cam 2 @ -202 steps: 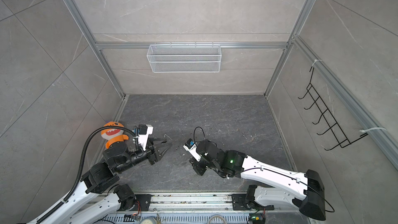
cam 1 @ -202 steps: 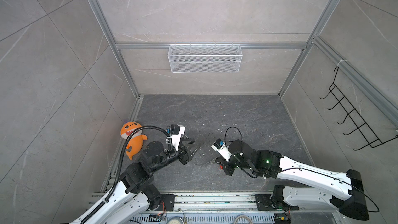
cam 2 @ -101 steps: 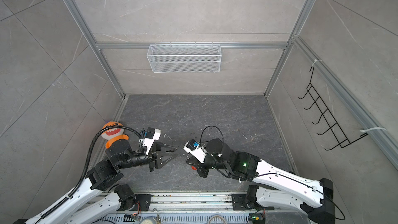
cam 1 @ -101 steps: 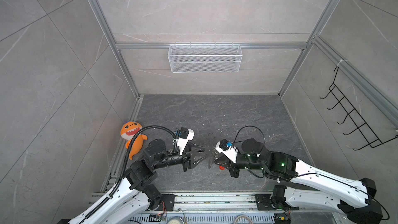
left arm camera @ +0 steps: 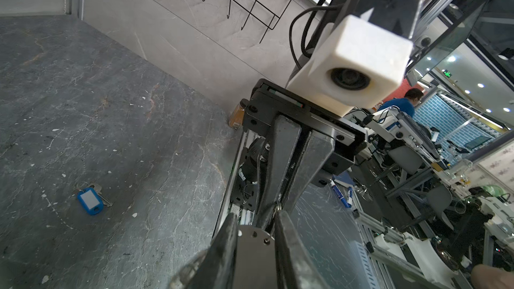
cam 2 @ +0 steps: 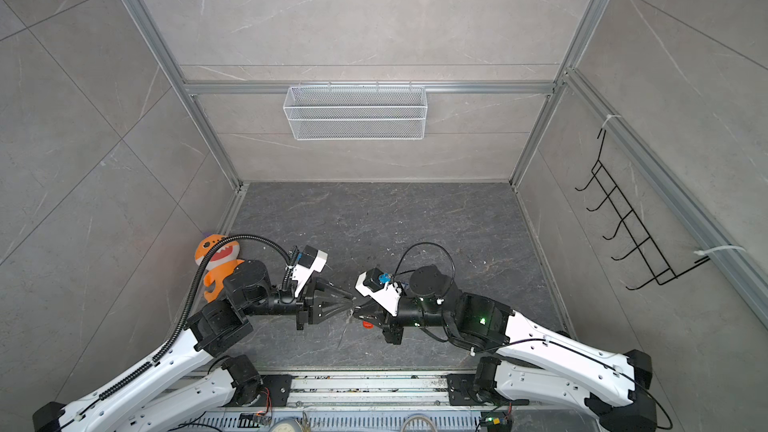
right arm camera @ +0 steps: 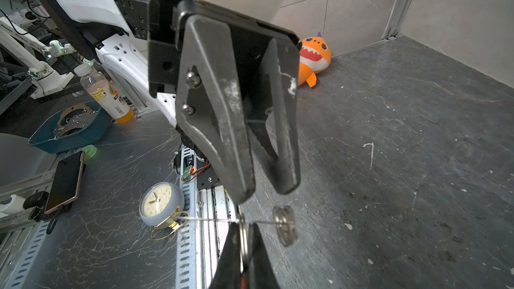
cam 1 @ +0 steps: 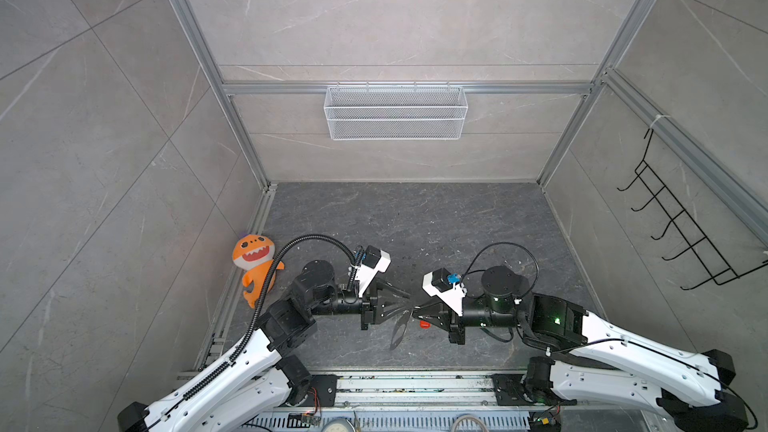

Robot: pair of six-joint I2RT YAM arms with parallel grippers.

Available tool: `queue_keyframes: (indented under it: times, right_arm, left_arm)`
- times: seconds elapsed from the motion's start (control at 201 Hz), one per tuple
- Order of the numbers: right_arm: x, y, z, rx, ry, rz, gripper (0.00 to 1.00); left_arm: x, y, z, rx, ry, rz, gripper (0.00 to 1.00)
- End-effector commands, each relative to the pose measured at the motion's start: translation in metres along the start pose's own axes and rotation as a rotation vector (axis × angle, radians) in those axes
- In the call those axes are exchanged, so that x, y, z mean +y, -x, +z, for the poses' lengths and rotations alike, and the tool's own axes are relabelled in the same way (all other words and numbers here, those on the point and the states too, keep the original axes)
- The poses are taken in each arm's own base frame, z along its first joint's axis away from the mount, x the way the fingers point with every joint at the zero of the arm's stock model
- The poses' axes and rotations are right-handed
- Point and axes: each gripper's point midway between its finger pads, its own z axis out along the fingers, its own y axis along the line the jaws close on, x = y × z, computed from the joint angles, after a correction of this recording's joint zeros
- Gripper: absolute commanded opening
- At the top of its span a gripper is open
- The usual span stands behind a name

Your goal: Remove the keys from the keyring

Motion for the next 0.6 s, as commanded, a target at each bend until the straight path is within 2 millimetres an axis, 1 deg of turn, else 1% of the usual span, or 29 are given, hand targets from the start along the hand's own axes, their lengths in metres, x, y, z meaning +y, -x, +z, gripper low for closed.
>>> queue_keyframes:
  times: [0.0,0.1,0.279,0.478,0.598]
  right_arm:
    - [0.003,0.009,-0.002,-0.048,0.020,-0.019,0.00]
    - [0.001,0.010,-0.002,-0.054,0.014,-0.012,0.00]
    - [0.001,0.012,-0.002,-0.058,0.023,0.001,0.00]
    - [0.000,0.010,0.001,-0.049,0.027,0.015,0.00]
    - [-0.001,0.010,0.001,-0.053,0.024,0.016,0.00]
  left_arm:
    - [-0.021,0.014,-0.002,-0.034,-0.080,0.070,0.22]
    - [-0.024,0.012,-0.001,-0.027,-0.093,0.072,0.21]
    - [-0.021,0.005,0.003,0.000,-0.086,0.069,0.21]
    - [-0.021,0.004,0.008,0.017,-0.087,0.078,0.15]
    - [-0.021,0.002,0.010,0.029,-0.082,0.077,0.14]
